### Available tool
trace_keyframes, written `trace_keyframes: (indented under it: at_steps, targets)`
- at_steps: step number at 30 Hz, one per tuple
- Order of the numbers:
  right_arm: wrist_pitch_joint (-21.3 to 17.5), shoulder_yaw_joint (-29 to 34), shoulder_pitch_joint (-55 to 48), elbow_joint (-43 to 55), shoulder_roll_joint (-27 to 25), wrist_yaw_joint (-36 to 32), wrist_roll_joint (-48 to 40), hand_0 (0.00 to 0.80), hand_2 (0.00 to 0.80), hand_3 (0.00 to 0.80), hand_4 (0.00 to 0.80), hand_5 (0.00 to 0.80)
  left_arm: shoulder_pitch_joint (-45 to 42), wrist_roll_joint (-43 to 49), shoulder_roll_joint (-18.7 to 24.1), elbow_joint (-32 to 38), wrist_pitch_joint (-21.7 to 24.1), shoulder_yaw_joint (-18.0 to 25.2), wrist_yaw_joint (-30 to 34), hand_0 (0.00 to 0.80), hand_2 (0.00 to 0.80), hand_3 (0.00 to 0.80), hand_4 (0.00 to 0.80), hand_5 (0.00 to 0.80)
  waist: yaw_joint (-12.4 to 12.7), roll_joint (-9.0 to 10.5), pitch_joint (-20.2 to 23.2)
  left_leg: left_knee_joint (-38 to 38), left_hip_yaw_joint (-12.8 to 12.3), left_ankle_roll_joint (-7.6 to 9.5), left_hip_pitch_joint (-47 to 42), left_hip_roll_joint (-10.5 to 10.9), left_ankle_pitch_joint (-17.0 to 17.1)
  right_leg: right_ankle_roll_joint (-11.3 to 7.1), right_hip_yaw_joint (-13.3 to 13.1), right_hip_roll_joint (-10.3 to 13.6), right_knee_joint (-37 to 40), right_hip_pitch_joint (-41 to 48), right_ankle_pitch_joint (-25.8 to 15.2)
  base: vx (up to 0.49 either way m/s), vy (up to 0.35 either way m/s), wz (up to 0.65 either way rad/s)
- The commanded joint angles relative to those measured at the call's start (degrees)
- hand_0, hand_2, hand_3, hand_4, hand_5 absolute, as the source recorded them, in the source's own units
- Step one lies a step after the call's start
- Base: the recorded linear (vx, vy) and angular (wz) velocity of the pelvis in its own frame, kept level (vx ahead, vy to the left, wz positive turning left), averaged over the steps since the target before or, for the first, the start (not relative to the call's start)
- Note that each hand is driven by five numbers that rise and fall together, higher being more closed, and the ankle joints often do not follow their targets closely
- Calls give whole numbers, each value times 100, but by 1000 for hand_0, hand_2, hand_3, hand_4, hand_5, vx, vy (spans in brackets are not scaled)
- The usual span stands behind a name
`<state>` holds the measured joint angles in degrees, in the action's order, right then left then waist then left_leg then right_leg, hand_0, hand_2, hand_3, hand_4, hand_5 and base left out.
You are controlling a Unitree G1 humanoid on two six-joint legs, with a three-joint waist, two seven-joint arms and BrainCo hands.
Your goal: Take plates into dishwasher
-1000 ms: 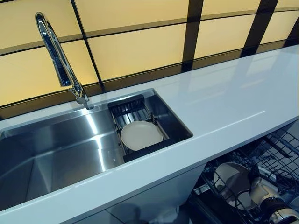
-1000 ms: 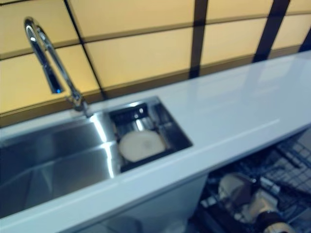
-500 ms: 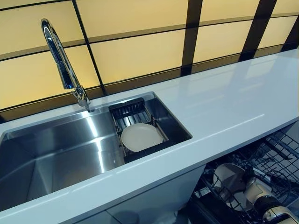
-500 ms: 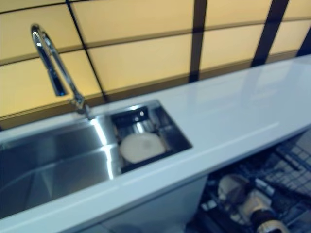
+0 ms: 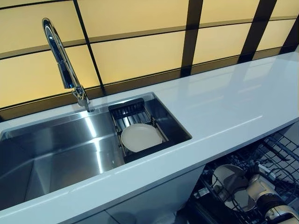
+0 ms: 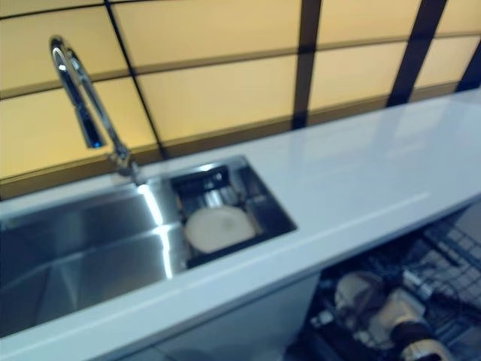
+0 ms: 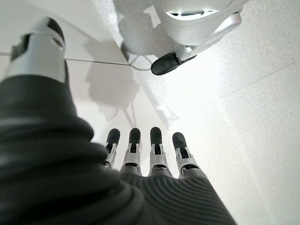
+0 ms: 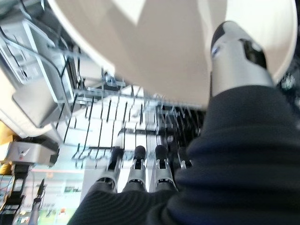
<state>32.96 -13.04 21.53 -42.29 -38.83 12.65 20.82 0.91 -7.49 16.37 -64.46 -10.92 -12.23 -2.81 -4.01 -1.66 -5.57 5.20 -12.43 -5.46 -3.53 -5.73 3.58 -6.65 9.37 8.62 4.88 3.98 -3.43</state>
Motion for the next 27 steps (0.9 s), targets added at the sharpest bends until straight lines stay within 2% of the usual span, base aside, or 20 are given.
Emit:
trace_keyframes:
  at_steps: [1,11,17,22,27]
  targets:
    - [200,176,400,147,-576,197,103,0,0,0,0,0,379,206,214,-317,-40,-88,-11,0,0,0,0,0,-1,258,-4,-20,-43,155,-380,2,-381,-278,-367,191,-88,-150,-188,0,0,0]
    - [169,808,291,570,-1418,221,-137,0,0,0,0,0,364,190,263,-338,-70,-22,-50,0,0,0,0,0,-138,466,46,-20,-181,143,-437,-65,-387,-297,-478,110,-91,-155,-207,6,13,-5]
    - [-10,1215,583,840,-2053,709,-653,0,0,0,0,0,416,87,298,-403,-79,-55,-108,0,0,0,0,0,-181,580,67,-20,-223,148,-479,-81,-388,-304,-517,83,-101,-133,-212,11,10,-8]
    - [-64,1275,835,982,-2322,965,-592,0,0,0,0,0,436,57,297,-458,-72,-105,-100,0,0,0,0,0,-155,595,112,-20,-199,155,-479,-56,-401,-295,-485,80,-95,-105,-186,3,6,-3]
    - [-424,1225,1326,1272,-2597,1618,-752,0,0,0,0,0,457,-6,274,-531,-75,-224,-129,0,0,0,0,0,-59,613,160,-20,-136,154,-491,-36,-410,-279,-358,97,-79,-25,-142,7,5,1]
